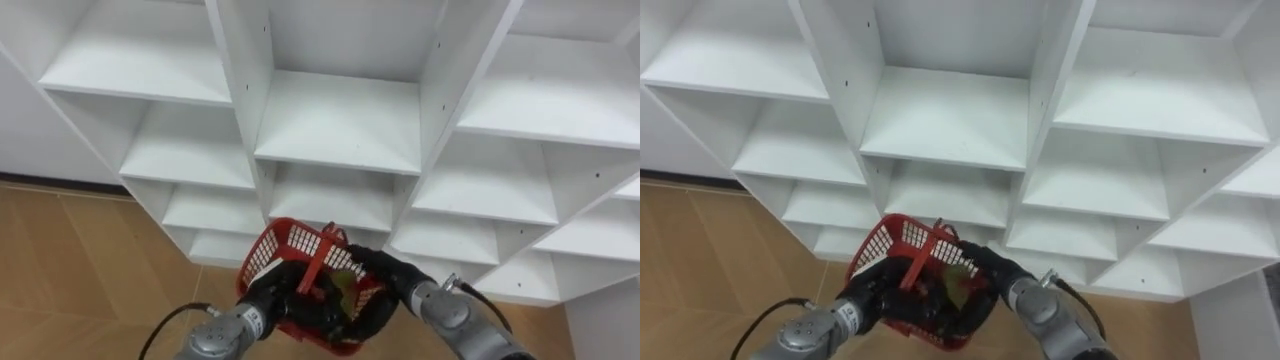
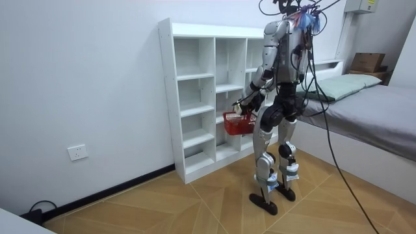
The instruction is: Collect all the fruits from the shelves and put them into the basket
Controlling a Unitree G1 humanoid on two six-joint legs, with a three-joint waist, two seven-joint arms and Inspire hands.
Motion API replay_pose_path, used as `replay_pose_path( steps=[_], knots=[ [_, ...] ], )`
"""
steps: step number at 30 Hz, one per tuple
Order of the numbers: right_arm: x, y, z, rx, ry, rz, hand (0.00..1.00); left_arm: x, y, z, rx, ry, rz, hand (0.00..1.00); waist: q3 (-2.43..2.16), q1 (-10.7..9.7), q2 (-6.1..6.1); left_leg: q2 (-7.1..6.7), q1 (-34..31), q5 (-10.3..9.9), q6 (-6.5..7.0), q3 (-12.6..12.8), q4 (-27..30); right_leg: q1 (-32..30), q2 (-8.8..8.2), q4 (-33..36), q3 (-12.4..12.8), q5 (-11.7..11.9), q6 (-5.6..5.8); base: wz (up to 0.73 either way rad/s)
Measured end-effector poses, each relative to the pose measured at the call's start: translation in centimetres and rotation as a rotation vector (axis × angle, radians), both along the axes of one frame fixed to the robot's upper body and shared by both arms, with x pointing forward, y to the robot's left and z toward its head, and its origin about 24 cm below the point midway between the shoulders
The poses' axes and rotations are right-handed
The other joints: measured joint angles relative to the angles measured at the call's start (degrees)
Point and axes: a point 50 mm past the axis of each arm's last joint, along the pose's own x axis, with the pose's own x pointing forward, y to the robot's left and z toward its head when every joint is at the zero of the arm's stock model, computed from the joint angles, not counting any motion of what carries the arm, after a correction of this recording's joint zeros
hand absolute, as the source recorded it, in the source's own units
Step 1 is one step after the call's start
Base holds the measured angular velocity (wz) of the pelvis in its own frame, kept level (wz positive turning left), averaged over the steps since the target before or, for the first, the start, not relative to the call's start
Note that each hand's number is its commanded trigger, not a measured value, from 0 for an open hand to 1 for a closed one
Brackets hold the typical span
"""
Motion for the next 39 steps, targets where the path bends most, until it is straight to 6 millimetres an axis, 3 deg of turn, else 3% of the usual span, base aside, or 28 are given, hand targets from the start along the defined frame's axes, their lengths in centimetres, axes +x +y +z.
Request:
replay_pose_path(
  steps=[3,6,8,12,16,20,23,26,39],
  knots=[
    [-0.7,-0.1,-0.2,0.021,0.008,-0.016,0.0,-0.8,1.0,-0.7,0.043,0.03,0.056,1.0,-0.03,0.0,-0.12,0.01,0.7,0.0,0.0,0.4,-0.1,0.4,0.11,-0.1,0.8,0.0,0.01,-0.09],
    [-2.1,-0.3,-0.8,0.034,0.03,-0.029,0.0,-1.9,2.5,-1.4,0.067,0.06,0.15,1.0,-0.36,0.2,-0.54,0.13,1.5,0.1,-0.08,1.2,-0.8,0.6,0.34,-0.1,2.1,0.0,0.0,-0.16],
    [-3.1,-1.0,-1.2,0.031,0.045,-0.048,0.0,-2.9,3.7,-1.8,0.122,0.073,0.199,1.0,-0.62,-0.1,-0.92,0.16,2.2,0.0,-0.09,1.5,-1.0,1.2,0.43,-0.3,2.3,0.0,0.0,-0.07],
    [-4.4,-2.6,-1.6,0.016,0.048,-0.133,0.0,-5.0,5.4,-2.7,0.222,0.115,0.252,1.0,-0.68,-0.3,-0.88,0.03,4.1,0.0,-0.1,1.4,-2.1,3.0,0.56,-1.5,2.4,0.1,0.15,-0.01],
    [-6.4,-4.1,-2.3,0.002,0.067,-0.212,0.0,-7.4,7.2,-3.7,0.325,0.179,0.297,1.0,-0.73,-0.6,-0.12,-0.04,5.5,0.0,-0.15,1.1,-2.9,4.8,0.61,-2.9,2.1,0.2,0.3,0.03],
    [-8.5,-5.6,-3.0,-0.008,0.095,-0.296,0.0,-9.2,8.5,-4.2,0.385,0.225,0.358,1.0,-0.28,-0.7,1.35,-0.13,5.7,0.0,-0.15,1.2,-3.5,4.7,0.62,-2.9,2.3,0.2,0.32,0.0],
    [-10.1,-6.5,-3.7,-0.042,0.135,-0.353,0.0,-10.2,8.8,-4.5,0.422,0.253,0.365,1.0,-0.7,-1.0,2.29,-0.19,5.9,0.0,-0.15,1.3,-3.8,4.8,0.6,-3.0,2.4,0.2,0.33,-0.01],
    [-10.8,-7.1,-4.1,-0.058,0.145,-0.39,0.0,-10.6,9.1,-4.6,0.446,0.262,0.386,1.0,-0.71,-2.0,2.49,-0.19,6.0,0.0,-0.15,1.3,-3.9,4.8,0.59,-3.0,2.6,0.2,0.34,-0.01],
    [-14.7,-8.8,-5.8,-0.112,0.273,-0.55,0.0,-12.5,9.8,-5.2,0.486,0.327,0.437,1.0,-0.86,-2.1,1.43,-0.16,9.2,-0.1,-0.23,2.4,-5.1,6.6,1.04,-3.8,4.8,0.2,0.48,-0.08]
  ],
)
